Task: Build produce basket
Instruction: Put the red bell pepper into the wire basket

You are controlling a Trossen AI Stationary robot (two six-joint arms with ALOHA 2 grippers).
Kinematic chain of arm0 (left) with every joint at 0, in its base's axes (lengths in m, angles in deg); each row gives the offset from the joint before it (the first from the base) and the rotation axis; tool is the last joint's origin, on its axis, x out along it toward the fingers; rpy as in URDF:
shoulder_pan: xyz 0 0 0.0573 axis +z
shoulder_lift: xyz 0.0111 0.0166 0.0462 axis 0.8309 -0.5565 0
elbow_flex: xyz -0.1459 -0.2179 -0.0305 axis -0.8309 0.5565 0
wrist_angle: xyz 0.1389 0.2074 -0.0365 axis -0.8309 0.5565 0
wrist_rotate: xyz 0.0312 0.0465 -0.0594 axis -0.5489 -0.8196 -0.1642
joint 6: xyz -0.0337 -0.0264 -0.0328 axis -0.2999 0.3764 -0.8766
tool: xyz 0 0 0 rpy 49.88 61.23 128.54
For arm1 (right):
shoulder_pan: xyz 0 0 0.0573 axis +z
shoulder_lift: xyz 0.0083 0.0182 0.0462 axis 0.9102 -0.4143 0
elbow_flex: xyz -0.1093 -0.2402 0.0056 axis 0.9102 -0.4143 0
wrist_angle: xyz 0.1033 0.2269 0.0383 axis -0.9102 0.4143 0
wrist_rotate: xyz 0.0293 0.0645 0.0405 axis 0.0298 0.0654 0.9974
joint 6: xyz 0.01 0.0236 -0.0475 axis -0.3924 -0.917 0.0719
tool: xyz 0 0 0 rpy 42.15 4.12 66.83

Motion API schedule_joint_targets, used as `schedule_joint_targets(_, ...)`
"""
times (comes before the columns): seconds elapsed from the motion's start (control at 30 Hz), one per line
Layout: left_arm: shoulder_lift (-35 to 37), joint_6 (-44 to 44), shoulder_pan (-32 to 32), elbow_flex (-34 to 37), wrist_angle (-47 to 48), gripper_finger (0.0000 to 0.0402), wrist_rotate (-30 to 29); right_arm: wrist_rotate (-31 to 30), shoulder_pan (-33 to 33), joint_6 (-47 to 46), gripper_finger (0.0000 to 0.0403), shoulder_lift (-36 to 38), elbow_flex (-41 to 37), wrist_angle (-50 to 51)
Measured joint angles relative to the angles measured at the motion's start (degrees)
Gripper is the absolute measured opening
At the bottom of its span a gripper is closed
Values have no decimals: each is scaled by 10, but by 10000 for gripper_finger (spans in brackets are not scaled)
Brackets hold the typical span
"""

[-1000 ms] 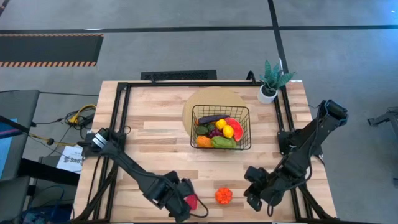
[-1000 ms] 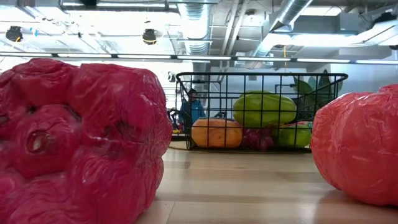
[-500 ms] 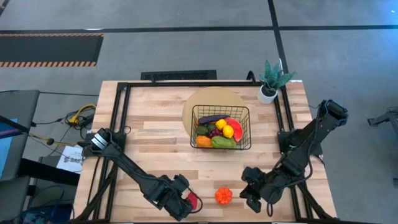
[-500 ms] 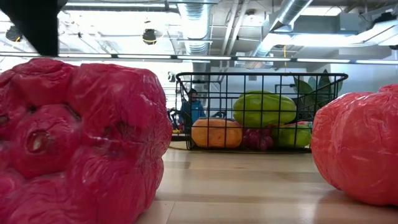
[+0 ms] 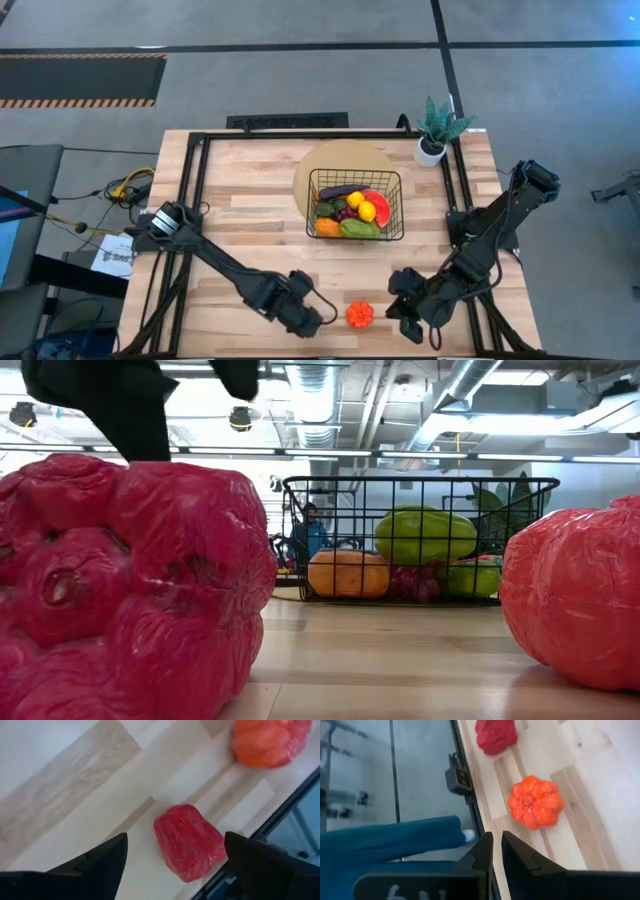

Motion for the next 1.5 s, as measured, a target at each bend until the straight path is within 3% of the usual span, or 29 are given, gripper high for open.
schedule_joint_targets(0.2,-25,-76,15,-2,-35,316,52,48,0,36,63,0,0,17)
schedule_joint_targets(0.63,-103,-133,30,-4,-110,316,171,56,4,95,63,0,0,37)
schedule_joint_targets(0.83,-114,-159,39,-3,-122,308,189,62,4,109,63,0,0,45)
schedule_joint_targets(1.07,-114,-134,46,-9,-122,216,174,62,5,108,63,0,0,63)
schedule_joint_targets(1.3,-117,-76,48,-66,-80,216,93,65,5,108,63,0,0,70)
schedule_joint_targets(1.5,-117,1,52,-228,113,216,56,75,5,89,63,0,0,74)
